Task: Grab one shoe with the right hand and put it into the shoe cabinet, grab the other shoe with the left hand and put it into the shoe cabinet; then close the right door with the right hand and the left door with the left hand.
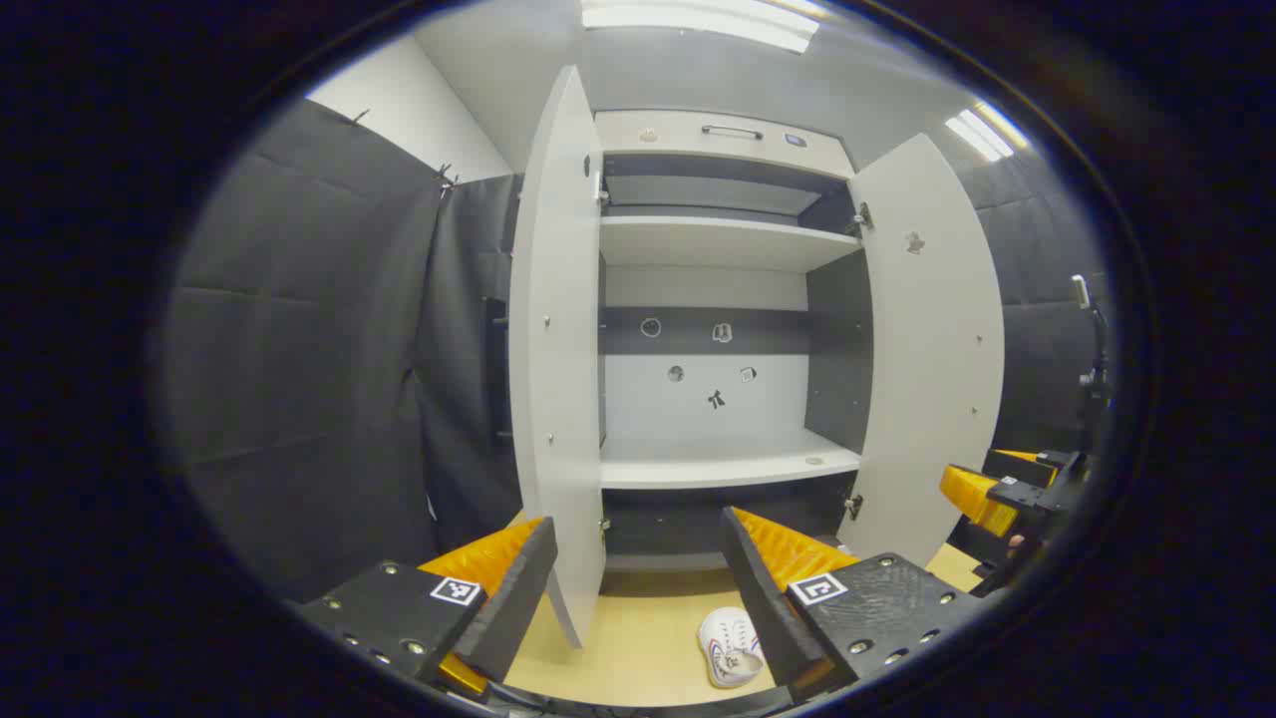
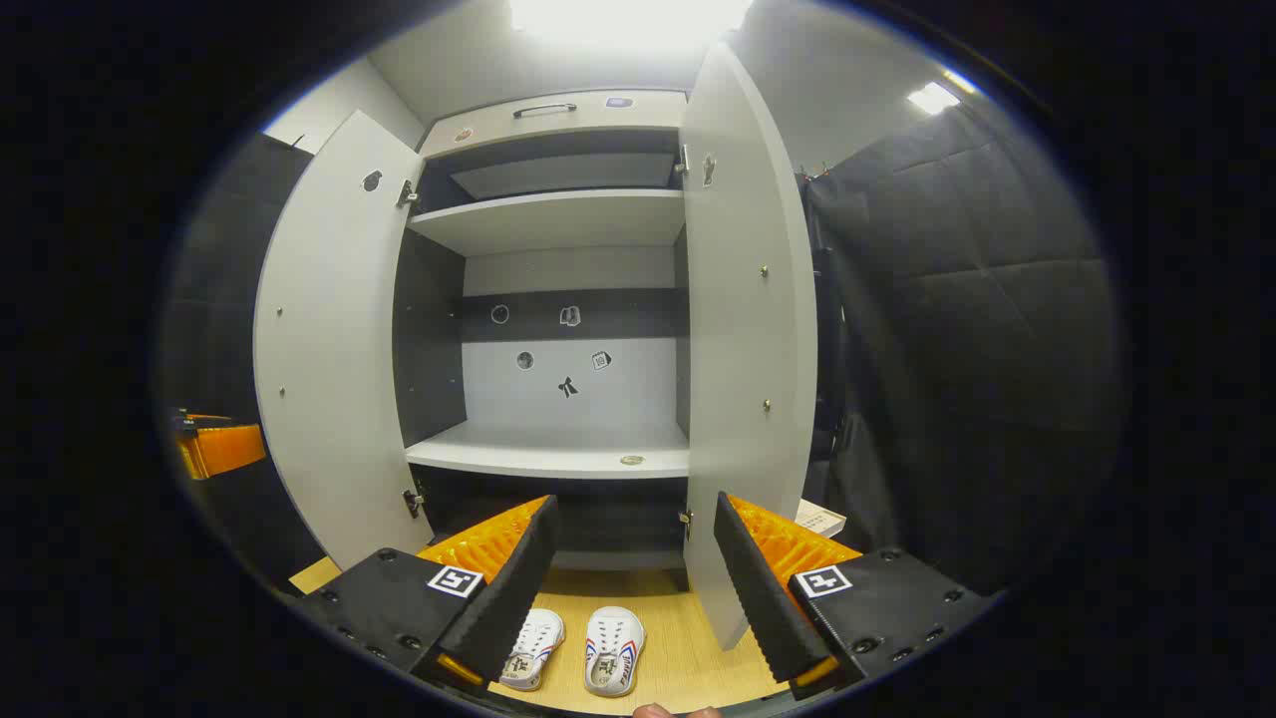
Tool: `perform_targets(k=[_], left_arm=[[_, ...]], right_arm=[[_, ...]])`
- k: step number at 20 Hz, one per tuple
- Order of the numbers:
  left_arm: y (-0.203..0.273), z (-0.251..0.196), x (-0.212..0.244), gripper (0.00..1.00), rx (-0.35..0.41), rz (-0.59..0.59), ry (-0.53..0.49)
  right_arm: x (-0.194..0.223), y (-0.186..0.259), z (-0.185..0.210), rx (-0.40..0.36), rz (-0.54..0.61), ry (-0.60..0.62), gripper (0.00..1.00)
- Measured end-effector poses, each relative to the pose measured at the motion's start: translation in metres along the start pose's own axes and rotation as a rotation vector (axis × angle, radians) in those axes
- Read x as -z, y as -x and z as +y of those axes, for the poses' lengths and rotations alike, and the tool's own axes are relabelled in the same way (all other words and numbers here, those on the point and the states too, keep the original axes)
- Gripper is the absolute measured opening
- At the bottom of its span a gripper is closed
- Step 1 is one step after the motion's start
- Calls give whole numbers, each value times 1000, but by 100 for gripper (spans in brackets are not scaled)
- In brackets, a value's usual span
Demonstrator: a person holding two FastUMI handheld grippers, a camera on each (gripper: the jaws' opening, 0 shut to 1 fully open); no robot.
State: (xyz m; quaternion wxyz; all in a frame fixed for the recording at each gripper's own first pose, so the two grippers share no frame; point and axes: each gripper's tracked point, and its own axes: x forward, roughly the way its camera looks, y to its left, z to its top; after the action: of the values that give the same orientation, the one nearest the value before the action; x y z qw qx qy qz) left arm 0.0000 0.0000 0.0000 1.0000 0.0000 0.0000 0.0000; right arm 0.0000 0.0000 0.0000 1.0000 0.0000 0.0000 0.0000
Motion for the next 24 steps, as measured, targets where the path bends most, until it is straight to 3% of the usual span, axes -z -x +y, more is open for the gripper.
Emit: perform_targets(k=[4, 9, 18, 24], left_arm=[[4, -2, 3, 94, -4, -12, -24], [9, -9, 24, 96, 5, 9, 24], [12, -6, 33, 94, 30, 26, -71], [12, -4, 37, 94, 34, 31, -81]], right_arm=[[14, 9, -7, 18, 51, 11, 96], [25, 16, -9, 2, 106, 37, 96], [41, -1, 6, -3, 160, 109, 98], [46, -14, 19, -31, 184, 65, 98]])
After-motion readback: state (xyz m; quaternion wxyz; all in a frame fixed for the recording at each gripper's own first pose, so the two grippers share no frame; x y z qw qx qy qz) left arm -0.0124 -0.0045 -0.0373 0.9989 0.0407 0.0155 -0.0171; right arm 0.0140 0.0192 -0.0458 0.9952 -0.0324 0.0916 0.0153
